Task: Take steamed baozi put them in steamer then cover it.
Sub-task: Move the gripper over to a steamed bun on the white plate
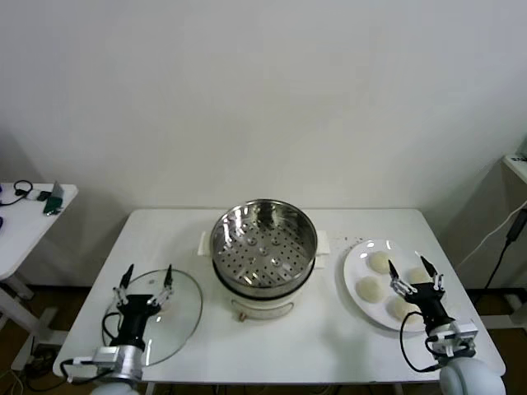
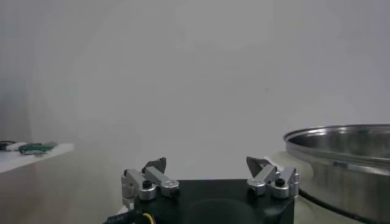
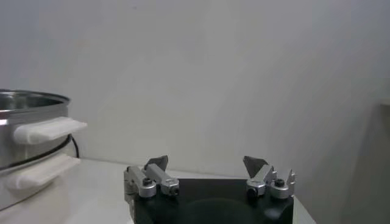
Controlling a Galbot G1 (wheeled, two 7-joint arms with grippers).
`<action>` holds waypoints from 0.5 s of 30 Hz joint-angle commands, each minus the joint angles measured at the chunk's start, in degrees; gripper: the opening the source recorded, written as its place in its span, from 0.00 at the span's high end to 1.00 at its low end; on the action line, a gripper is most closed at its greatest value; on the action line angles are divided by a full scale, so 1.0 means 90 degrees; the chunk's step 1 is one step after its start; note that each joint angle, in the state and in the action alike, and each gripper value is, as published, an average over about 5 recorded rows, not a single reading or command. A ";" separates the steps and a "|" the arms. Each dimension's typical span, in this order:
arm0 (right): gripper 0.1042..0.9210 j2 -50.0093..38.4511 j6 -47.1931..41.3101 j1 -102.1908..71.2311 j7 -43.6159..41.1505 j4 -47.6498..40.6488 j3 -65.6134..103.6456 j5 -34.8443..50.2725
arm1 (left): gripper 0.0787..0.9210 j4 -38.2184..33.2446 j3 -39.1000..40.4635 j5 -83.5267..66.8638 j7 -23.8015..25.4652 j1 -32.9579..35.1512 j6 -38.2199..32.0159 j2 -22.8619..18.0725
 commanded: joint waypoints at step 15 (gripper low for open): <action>0.12 -0.3963 -0.1296 0.2429 -0.3613 -0.1664 -0.1817 -0.0952 | 0.12 0.0016 0.0213 -0.0136 -0.0135 0.0092 -0.0210 0.0301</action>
